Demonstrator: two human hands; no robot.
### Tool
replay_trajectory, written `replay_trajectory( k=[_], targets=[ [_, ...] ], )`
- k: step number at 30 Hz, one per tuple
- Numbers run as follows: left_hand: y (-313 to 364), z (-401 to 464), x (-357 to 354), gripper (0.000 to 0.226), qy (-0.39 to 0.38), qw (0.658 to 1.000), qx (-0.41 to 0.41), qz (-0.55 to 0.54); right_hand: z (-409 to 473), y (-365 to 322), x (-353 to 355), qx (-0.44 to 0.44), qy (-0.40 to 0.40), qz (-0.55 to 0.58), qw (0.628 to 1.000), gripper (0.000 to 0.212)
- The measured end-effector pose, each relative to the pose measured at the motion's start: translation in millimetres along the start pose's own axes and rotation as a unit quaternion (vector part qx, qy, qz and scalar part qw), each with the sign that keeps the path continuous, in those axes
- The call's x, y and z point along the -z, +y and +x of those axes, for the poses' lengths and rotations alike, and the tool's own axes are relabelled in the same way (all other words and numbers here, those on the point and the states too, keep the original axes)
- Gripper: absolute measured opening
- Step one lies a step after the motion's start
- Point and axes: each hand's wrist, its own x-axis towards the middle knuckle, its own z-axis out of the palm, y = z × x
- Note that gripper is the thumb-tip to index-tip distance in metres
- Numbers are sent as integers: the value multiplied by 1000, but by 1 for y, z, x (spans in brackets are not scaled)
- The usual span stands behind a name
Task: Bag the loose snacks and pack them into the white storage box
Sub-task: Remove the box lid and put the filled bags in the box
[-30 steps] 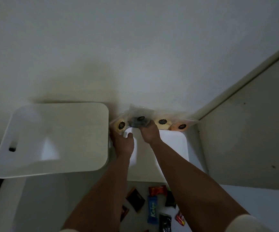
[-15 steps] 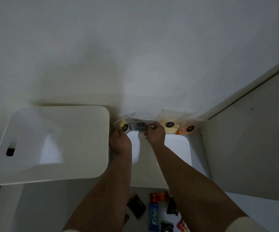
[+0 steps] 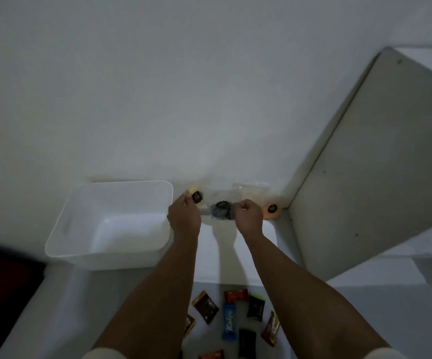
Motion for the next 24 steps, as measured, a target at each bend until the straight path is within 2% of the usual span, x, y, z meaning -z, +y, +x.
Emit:
replay_trajectory(
  k=[4,6,12,18,24],
  targets=[
    [8,-17,43,31,9,999,-30,-21,-27,-29,17,19,10,52,998,44],
    [8,-23,70,31,16,999,-22,-23,-40,-41,16,31,6,61,998,44],
    [-10,-10,140,32,47,999,2,7,-66,-64,-21,25,-38,82,996,22],
    [-31,42,178,30,75,997,24,-25,-68,-81,-90,15,-112,83,990,11],
    [-78,123,183,25,66,994,70,-50,-66,-91,-174,17,-104,1,994,34]
  ],
)
